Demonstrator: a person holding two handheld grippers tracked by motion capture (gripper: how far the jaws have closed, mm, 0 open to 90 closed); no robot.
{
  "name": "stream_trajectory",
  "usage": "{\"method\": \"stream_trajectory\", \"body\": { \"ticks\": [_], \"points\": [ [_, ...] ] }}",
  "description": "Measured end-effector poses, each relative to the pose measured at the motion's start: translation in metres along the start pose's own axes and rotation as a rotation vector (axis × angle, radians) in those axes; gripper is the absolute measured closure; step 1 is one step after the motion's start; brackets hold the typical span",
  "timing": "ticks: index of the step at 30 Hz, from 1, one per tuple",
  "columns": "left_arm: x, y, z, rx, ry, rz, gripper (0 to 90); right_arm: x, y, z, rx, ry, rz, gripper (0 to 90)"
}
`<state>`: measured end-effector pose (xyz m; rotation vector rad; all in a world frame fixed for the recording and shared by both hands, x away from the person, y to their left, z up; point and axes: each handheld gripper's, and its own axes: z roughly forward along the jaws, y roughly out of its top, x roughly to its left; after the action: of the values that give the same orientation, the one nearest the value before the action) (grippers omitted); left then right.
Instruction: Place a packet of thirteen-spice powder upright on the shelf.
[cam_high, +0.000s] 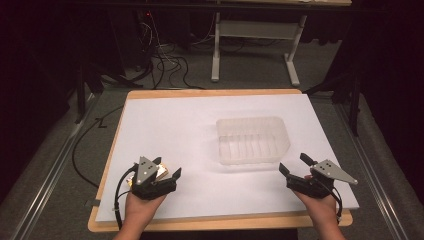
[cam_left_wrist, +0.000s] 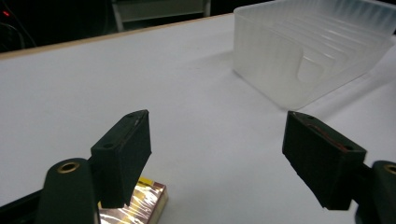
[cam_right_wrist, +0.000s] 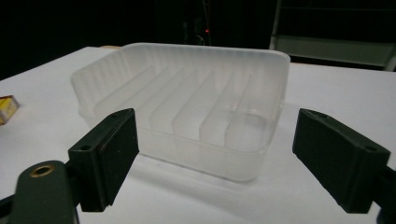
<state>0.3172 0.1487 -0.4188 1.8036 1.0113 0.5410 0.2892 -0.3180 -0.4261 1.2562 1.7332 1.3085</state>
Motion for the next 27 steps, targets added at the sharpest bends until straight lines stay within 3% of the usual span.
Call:
{"method": "stream_trajectory", "body": {
  "ticks": [2, 6, 12, 19, 27],
  "points": [
    [0.002, 0.0, 0.0, 0.002, 0.015, 0.029, 21.8, 0.0, -0.001, 0.001, 0.006, -0.002, 0.01, 14.8],
    [0.006, -0.002, 0.005, 0.026, -0.003, 0.012, 21.9, 0.0, -0.001, 0.003, 0.003, 0.002, 0.004, 14.7],
    [0.003, -0.004, 0.008, 0.051, 0.0, 0.042, 21.9, 0.0, -0.002, 0.005, 0.007, 0.008, -0.015, 14.5],
    [0.003, -0.005, 0.012, 0.064, 0.005, 0.049, 22.3, -0.005, -0.002, 0.003, 0.012, 0.006, -0.019, 11.8],
    [0.005, -0.003, 0.009, 0.061, 0.015, 0.074, 22.8, -0.002, -0.001, 0.001, 0.011, 0.012, -0.027, 11.7]
  ]
}}
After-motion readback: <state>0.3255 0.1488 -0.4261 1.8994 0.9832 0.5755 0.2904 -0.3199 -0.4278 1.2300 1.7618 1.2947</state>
